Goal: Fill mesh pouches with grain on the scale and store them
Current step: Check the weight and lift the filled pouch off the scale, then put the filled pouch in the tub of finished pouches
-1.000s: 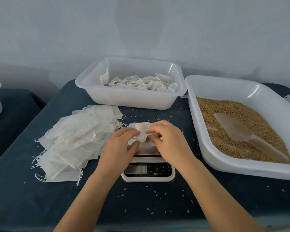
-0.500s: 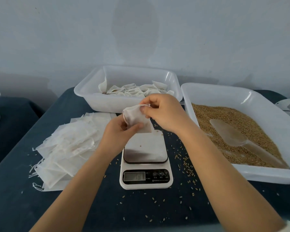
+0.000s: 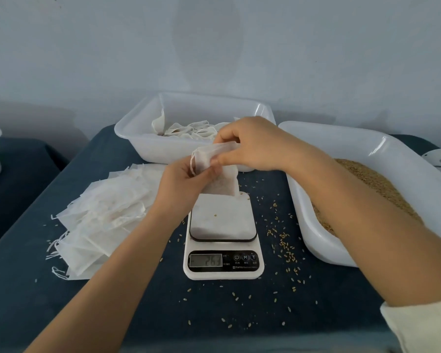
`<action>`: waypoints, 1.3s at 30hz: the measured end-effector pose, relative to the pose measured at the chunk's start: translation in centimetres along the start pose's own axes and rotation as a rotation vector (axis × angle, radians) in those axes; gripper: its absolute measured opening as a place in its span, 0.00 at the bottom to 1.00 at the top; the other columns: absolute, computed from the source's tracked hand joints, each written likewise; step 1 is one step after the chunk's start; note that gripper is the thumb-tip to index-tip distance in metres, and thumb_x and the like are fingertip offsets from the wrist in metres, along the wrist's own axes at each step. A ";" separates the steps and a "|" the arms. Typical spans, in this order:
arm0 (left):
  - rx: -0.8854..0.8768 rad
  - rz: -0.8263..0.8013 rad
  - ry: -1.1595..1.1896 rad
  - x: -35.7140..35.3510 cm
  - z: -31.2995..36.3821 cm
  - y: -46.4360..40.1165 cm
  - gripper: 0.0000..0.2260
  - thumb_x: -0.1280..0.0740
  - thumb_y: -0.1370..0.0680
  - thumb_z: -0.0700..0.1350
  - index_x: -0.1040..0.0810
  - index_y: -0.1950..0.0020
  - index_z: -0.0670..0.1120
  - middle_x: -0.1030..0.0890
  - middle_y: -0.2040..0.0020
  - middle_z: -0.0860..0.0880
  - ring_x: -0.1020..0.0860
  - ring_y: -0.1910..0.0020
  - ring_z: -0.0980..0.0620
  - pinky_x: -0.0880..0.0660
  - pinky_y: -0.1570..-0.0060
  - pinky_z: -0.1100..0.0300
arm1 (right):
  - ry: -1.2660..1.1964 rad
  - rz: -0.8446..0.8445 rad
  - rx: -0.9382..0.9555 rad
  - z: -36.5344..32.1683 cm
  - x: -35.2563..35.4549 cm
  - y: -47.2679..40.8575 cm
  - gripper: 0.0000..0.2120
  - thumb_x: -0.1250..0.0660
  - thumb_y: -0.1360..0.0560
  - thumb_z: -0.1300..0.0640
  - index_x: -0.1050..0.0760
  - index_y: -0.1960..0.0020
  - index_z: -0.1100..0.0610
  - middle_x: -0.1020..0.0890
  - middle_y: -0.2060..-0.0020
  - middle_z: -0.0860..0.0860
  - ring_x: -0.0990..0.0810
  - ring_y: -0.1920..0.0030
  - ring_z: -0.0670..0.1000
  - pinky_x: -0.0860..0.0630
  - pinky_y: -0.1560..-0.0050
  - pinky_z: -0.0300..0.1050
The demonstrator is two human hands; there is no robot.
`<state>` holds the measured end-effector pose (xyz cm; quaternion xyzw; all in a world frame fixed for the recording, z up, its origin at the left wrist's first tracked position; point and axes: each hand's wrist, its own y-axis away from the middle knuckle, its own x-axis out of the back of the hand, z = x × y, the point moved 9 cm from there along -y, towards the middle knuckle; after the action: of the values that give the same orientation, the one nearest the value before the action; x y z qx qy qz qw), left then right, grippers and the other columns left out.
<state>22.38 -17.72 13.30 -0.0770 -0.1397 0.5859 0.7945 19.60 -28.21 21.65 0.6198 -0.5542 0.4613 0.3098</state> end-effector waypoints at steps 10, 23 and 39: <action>0.002 -0.048 0.040 -0.3 -0.3 0.2 0.06 0.30 0.26 0.48 0.19 0.57 0.45 0.21 0.62 0.43 0.25 0.62 0.51 0.29 0.59 0.54 | 0.103 -0.087 0.109 -0.9 -0.7 -0.6 0.07 0.31 0.26 0.52 0.24 0.60 0.52 0.30 0.72 0.45 0.31 0.70 0.40 0.38 0.68 0.33; 0.062 -0.062 0.194 -1.1 -1.5 -0.5 0.03 0.28 0.28 0.49 0.17 0.57 0.50 0.17 0.61 0.51 0.20 0.59 0.54 0.25 0.58 0.60 | 0.156 -0.149 0.186 -0.9 -0.4 -2.7 0.07 0.30 0.27 0.52 0.20 0.57 0.56 0.26 0.70 0.47 0.32 0.69 0.45 0.37 0.68 0.34; 0.213 0.026 0.225 0.2 -8.1 -1.7 0.08 0.32 0.25 0.43 0.18 0.55 0.55 0.16 0.57 0.51 0.17 0.57 0.54 0.23 0.56 0.66 | 0.101 -0.047 0.062 4.7 5.3 -15.6 0.08 0.31 0.25 0.56 0.21 0.51 0.60 0.20 0.51 0.60 0.27 0.79 0.39 0.29 0.69 0.35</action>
<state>26.56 -17.68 6.16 -0.0595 0.0142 0.5952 0.8012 35.60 -31.55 26.70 0.6179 -0.5086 0.5016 0.3285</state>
